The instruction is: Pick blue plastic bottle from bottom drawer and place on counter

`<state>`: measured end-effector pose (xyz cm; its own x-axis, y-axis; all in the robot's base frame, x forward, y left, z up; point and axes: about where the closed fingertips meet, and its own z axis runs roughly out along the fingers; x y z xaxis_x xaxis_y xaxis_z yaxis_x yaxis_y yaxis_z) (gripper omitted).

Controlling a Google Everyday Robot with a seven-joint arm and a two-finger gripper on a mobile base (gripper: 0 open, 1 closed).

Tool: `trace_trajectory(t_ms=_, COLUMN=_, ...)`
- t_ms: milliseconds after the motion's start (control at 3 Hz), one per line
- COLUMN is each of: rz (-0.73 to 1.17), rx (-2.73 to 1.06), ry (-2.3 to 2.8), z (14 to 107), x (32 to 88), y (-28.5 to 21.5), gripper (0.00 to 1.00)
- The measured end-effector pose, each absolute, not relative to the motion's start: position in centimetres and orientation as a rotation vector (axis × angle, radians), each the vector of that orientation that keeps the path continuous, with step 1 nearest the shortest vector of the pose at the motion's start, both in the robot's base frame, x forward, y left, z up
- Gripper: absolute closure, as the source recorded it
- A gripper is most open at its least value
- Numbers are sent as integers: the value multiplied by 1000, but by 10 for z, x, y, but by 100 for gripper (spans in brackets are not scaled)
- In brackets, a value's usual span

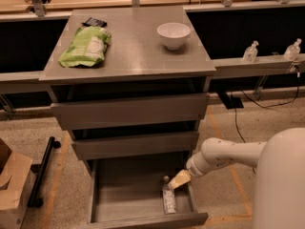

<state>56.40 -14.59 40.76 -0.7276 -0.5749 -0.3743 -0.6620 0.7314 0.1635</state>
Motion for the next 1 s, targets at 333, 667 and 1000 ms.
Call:
trace_trajectory(t_ms=333, rz=470, rx=-890, ry=2688, z=360, x=574, y=-136, gripper=0)
trace_trajectory(t_ms=667, rz=533, rx=-832, ry=2757, z=305, x=578, y=-130, gripper=0)
trace_trajectory(t_ms=1000, rz=678, rx=-723, ry=2789, z=242, x=589, y=-113, gripper=0)
